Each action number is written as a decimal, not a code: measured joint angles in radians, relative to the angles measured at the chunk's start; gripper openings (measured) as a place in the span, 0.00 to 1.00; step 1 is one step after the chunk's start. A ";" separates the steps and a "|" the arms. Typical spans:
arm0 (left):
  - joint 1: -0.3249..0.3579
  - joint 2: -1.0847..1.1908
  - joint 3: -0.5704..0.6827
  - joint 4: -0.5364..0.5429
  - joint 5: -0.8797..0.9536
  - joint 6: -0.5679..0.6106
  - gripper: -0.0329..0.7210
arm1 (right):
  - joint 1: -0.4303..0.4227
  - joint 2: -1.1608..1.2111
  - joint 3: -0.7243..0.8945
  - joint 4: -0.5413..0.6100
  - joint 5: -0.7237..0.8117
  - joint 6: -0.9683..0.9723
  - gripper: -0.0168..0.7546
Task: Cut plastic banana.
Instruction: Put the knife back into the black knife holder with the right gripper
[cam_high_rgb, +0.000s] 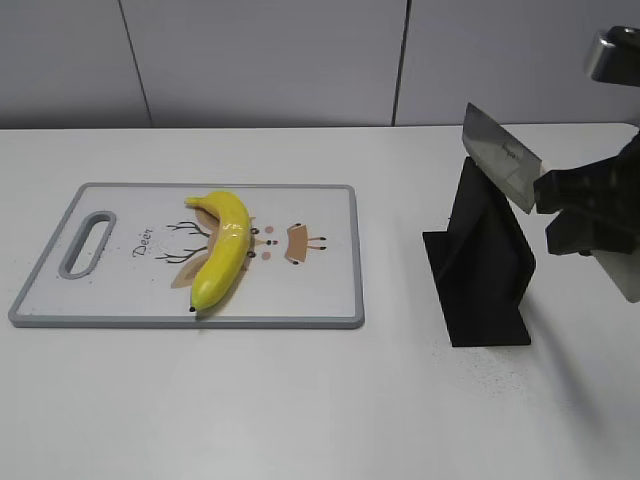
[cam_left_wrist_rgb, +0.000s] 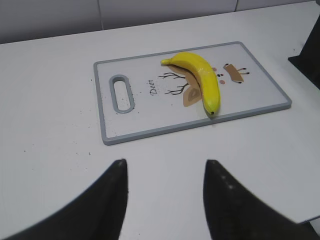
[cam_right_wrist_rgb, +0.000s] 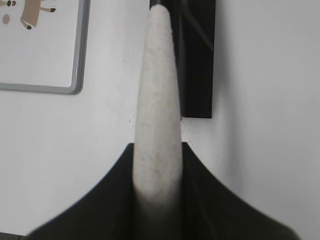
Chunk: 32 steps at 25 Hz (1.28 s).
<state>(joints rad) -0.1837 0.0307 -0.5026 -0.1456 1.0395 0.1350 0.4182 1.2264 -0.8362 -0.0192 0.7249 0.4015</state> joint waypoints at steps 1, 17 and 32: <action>0.000 0.000 0.000 0.000 0.000 0.000 0.67 | 0.000 0.001 0.000 -0.002 -0.006 0.002 0.26; 0.000 0.000 0.000 -0.001 -0.001 0.000 0.56 | 0.000 0.019 0.000 -0.045 -0.028 0.045 0.26; 0.000 0.000 0.000 -0.001 -0.003 0.000 0.55 | 0.000 0.128 0.000 0.001 -0.013 0.039 0.26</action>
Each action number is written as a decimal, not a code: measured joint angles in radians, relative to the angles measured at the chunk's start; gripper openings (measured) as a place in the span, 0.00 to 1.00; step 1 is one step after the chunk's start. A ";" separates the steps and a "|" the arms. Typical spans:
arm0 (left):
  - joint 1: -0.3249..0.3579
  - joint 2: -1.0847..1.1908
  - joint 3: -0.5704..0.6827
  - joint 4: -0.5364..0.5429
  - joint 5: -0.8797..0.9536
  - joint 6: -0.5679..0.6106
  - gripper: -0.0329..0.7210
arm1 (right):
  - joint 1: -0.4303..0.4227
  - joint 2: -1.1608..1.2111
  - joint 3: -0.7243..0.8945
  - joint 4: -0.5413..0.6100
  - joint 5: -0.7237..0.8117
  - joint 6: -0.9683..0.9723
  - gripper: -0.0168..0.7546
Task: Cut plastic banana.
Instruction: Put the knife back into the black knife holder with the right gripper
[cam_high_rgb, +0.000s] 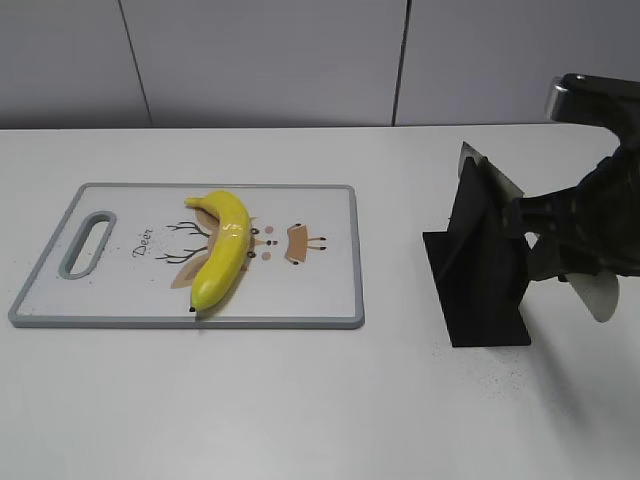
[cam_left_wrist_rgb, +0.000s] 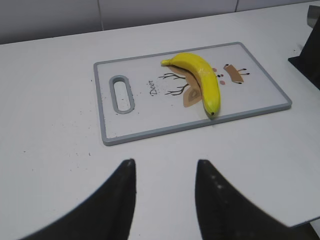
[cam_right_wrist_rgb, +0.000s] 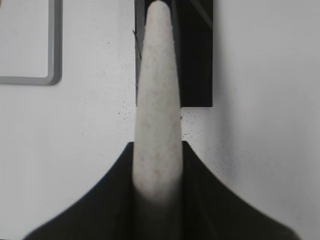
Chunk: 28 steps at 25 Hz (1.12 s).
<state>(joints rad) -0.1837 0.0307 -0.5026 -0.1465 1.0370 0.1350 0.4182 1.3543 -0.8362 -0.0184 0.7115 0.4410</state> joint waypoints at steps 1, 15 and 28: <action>0.000 0.000 0.000 0.000 0.000 0.000 0.55 | 0.000 0.000 0.000 0.000 0.000 0.000 0.26; 0.000 0.000 0.000 0.000 0.000 0.000 0.52 | 0.000 0.000 0.000 0.008 -0.027 -0.001 0.69; 0.003 0.000 0.000 0.000 0.000 0.000 0.48 | 0.000 -0.048 -0.040 -0.030 -0.034 -0.080 0.78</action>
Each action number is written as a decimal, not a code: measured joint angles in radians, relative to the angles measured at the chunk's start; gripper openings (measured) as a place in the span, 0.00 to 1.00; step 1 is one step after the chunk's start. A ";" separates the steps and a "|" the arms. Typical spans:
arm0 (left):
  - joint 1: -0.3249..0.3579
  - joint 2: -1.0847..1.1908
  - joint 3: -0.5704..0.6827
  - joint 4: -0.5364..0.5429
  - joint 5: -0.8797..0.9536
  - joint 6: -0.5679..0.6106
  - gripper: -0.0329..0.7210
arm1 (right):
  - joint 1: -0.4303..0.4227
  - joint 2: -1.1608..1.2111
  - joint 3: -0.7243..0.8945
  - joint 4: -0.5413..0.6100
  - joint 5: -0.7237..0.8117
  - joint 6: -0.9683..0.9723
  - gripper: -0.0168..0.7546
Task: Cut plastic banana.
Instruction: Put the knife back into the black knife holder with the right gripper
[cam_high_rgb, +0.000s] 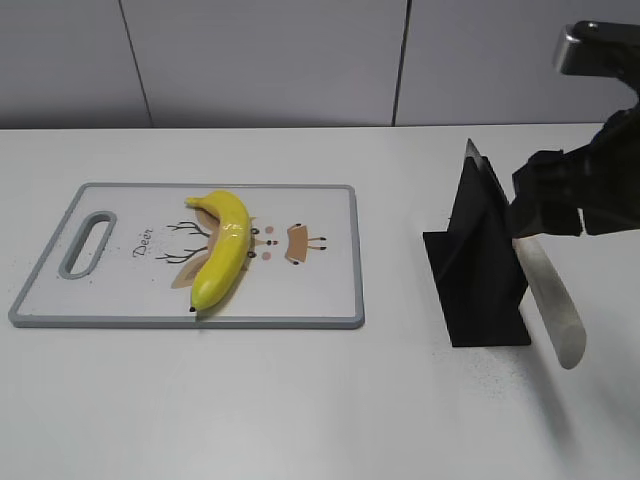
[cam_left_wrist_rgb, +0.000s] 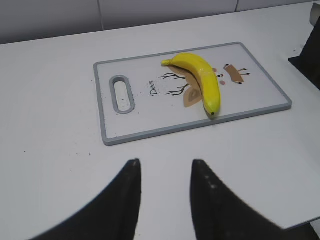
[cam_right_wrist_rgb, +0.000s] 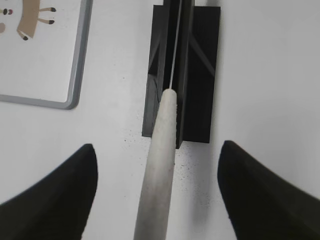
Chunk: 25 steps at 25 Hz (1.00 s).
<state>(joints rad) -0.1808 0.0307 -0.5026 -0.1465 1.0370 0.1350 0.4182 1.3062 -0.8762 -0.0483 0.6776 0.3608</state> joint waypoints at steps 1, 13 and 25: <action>0.009 0.000 0.000 0.000 0.000 0.000 0.47 | 0.000 -0.016 -0.001 -0.001 0.011 -0.026 0.78; 0.111 0.000 0.000 0.000 0.000 0.000 0.46 | 0.000 -0.327 0.164 0.000 0.117 -0.143 0.78; 0.111 0.000 0.000 0.000 -0.001 0.000 0.42 | 0.000 -0.793 0.433 0.000 0.126 -0.199 0.78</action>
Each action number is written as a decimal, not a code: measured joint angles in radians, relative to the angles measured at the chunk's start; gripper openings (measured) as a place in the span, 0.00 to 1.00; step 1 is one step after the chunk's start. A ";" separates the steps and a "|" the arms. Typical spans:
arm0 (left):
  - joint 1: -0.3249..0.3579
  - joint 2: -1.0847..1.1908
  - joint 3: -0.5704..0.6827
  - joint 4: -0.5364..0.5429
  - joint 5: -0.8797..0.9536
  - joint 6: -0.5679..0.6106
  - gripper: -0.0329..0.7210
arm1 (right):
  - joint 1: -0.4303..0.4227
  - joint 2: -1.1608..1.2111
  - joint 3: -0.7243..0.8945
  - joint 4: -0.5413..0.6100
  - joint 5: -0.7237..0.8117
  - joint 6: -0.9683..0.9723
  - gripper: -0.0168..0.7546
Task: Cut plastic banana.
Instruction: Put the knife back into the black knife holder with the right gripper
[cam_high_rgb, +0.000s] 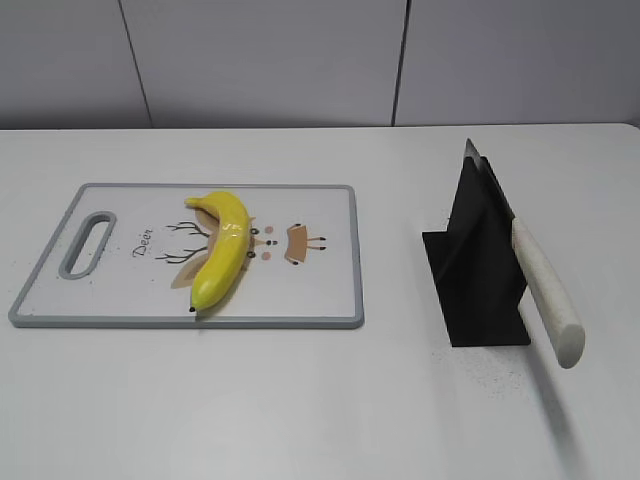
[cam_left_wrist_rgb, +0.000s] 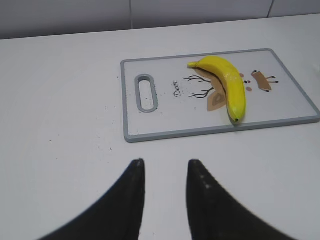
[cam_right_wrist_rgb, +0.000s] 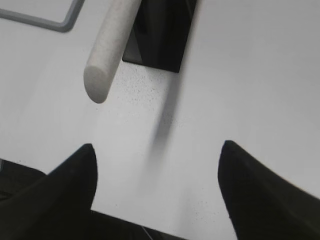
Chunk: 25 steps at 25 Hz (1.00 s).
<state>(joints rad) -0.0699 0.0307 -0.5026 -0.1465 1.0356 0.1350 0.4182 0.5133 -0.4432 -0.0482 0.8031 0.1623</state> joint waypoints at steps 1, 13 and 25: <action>0.000 0.000 0.000 0.000 0.000 0.000 0.41 | 0.000 -0.038 0.001 0.000 -0.001 -0.008 0.78; 0.001 0.000 0.000 -0.001 0.000 0.000 0.37 | 0.000 -0.303 -0.001 0.030 0.151 -0.142 0.76; 0.001 0.000 0.000 -0.001 0.000 0.000 0.37 | 0.000 -0.506 0.020 0.097 0.143 -0.209 0.75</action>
<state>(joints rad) -0.0691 0.0307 -0.5026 -0.1473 1.0356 0.1350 0.4182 0.0077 -0.4232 0.0492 0.9457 -0.0472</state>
